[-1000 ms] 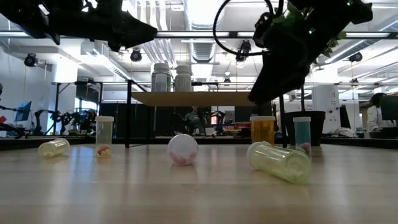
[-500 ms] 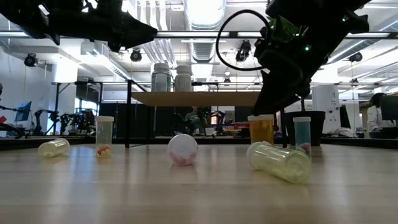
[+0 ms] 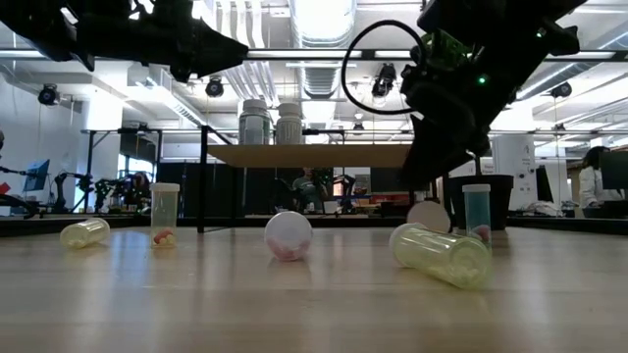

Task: Pick and place medicine bottles onto shelf by color
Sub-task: Put the orange pill bottle on the shelf

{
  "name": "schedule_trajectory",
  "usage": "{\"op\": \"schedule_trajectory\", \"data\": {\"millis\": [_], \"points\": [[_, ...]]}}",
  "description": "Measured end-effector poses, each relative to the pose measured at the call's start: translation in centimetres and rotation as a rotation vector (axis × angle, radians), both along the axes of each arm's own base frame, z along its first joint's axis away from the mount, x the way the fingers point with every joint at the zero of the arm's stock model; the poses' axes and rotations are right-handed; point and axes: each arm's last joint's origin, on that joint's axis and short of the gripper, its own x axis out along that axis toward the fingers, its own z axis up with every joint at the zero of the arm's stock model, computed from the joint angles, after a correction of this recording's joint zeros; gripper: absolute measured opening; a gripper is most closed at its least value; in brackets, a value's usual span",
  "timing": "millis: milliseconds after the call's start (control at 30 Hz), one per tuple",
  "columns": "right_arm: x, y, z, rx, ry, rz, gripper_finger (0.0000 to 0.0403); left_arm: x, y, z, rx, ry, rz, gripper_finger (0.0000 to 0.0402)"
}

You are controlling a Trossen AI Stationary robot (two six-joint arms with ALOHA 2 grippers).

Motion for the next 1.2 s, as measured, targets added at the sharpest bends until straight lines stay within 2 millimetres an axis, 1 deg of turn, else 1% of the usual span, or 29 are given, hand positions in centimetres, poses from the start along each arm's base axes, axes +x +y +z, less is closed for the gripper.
{"op": "schedule_trajectory", "data": {"millis": [100,333,733,867,1100,1200], "points": [[0.1,-0.1,0.1,0.015,-0.014,0.004,0.0267,0.0,0.0,0.0,0.000,0.000,0.000,0.0240],[0.2,-0.4,0.0,0.022,-0.014,-0.003,0.0299,0.0,0.0,0.0,0.000,0.000,0.000,0.0240],[-0.5,-0.7,-1.1,0.025,-0.005,-0.016,0.0300,0.2,0.1,-0.2,-0.003,0.012,0.001,0.0240],[-0.8,-0.8,-1.5,0.023,-0.001,-0.015,0.0284,0.5,0.1,-0.5,-0.008,0.031,0.001,0.0240],[-0.7,-0.7,-1.5,0.019,-0.005,-0.007,0.0222,1.1,0.3,-0.7,-0.013,0.050,0.001,0.0240],[-0.7,-0.7,-1.5,0.019,-0.006,-0.008,0.0203,1.1,0.3,-0.5,-0.012,0.043,0.001,0.0240]]}}
